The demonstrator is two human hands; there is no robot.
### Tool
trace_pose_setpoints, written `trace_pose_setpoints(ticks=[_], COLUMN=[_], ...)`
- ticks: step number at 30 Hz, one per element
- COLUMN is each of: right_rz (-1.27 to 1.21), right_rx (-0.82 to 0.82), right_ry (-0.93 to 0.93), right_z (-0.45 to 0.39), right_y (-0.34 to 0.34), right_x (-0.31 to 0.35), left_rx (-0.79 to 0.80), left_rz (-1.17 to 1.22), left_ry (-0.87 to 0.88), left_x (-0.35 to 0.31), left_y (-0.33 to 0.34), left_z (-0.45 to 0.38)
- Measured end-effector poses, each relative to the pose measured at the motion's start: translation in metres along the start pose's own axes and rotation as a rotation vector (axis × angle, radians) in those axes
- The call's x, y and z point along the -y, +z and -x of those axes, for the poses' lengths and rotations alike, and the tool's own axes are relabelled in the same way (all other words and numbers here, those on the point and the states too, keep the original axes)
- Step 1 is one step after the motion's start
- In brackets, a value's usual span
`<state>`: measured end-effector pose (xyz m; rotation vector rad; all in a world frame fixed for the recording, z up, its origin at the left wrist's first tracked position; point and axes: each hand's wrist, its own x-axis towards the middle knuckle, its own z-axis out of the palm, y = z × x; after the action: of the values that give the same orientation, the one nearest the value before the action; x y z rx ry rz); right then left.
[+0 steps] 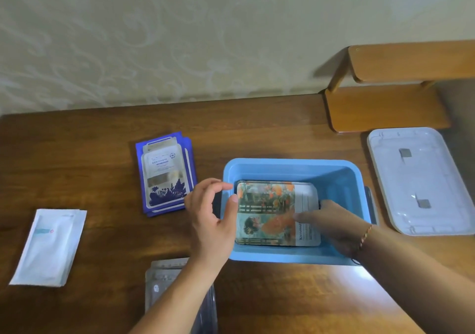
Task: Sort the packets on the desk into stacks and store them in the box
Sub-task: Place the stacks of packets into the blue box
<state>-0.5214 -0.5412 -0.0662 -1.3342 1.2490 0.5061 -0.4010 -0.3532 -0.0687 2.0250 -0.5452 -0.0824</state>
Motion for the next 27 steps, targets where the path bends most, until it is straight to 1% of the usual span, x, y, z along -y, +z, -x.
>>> trace_pose_setpoints(ticks=[2, 9, 11, 12, 13, 14, 15, 16, 17, 18, 19, 20, 23, 27], right_rz=[0.001, 0.251, 0.492, 0.631, 0.722, 0.762, 0.796, 0.845, 0.893, 0.941, 0.973, 0.991, 0.968, 1.033], right_rx=[-0.019, -0.025, -0.12, -0.195, -0.258, -0.304, -0.333, -0.356, -0.362, -0.356, -0.348, -0.341, -0.361, -0.338], right_ry=[-0.014, -0.071, -0.186, -0.305, -0.457, -0.63, -0.766, -0.846, -0.88, -0.871, -0.843, -0.819, -0.812, -0.773], right_z=[0.002, 0.015, 0.024, 0.029, 0.035, 0.038, 0.035, 0.032, 0.024, 0.018, 0.013, 0.009, -0.002, -0.01], right_y=[0.006, 0.005, 0.0, 0.001, 0.005, 0.009, 0.013, 0.015, 0.017, 0.019, 0.021, 0.023, 0.027, 0.036], right_x=[0.004, 0.009, 0.011, 0.011, 0.013, 0.015, 0.016, 0.02, 0.023, 0.026, 0.029, 0.03, 0.027, 0.024], left_rx=[0.0, 0.04, 0.044, 0.033, 0.032, 0.066, 0.147, 0.272, 0.422, 0.568, 0.677, 0.749, 0.843, 0.887], left_rz=[0.0, -0.065, -0.115, -0.174, -0.239, -0.287, -0.31, -0.33, -0.368, -0.428, -0.505, -0.591, -0.832, -0.981], left_ry=[-0.002, 0.027, 0.077, 0.147, 0.253, 0.381, 0.503, 0.591, 0.629, 0.618, 0.58, 0.54, 0.49, 0.412], left_x=[0.0, 0.001, -0.002, -0.004, -0.009, -0.013, -0.019, -0.027, -0.034, -0.041, -0.045, -0.046, -0.045, -0.043], left_y=[0.001, 0.0, -0.006, -0.009, -0.012, -0.014, -0.015, -0.013, -0.01, -0.004, 0.004, 0.013, 0.034, 0.049], left_z=[0.0, 0.0, -0.002, -0.004, -0.005, -0.007, -0.01, -0.015, -0.02, -0.025, -0.029, -0.034, -0.045, -0.047])
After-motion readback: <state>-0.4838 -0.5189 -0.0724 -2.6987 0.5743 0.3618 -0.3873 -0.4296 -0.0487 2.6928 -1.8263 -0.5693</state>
